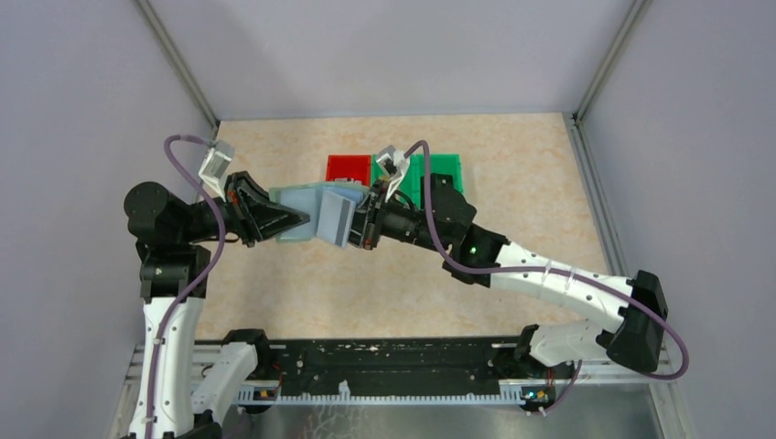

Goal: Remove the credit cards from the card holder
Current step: Remove the credit card from the card holder.

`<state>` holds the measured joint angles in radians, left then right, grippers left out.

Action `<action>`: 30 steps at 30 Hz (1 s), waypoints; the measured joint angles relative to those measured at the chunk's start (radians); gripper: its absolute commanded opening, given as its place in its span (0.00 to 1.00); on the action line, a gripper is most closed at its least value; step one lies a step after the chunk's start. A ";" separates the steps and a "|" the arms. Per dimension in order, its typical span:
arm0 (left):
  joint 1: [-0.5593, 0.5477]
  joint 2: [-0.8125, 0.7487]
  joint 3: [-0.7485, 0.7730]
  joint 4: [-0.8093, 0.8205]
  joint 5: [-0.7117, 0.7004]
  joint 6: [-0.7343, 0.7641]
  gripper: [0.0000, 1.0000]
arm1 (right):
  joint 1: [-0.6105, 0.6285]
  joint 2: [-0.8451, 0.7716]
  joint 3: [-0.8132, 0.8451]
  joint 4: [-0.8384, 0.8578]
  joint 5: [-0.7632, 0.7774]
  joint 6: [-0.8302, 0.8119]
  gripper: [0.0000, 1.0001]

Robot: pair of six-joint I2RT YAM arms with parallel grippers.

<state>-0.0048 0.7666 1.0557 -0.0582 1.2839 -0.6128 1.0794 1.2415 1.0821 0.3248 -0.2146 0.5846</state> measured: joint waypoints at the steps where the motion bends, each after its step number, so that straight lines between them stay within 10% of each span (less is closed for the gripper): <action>1: 0.000 -0.002 -0.003 0.000 0.000 0.000 0.02 | 0.003 0.000 0.000 -0.002 0.004 0.000 0.29; 9: 0.000 -0.012 -0.010 0.016 0.004 0.001 0.03 | 0.011 0.002 -0.009 0.089 -0.012 0.029 0.42; 21: 0.001 -0.026 -0.010 0.035 0.023 -0.002 0.07 | 0.032 0.008 -0.009 0.085 0.034 0.009 0.06; 30: 0.000 -0.019 0.013 -0.051 0.001 0.086 0.64 | 0.043 -0.006 -0.028 0.088 0.055 0.000 0.00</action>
<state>-0.0048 0.7479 1.0687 -0.1093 1.2846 -0.5266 1.1225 1.2358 1.0542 0.4129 -0.1600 0.5850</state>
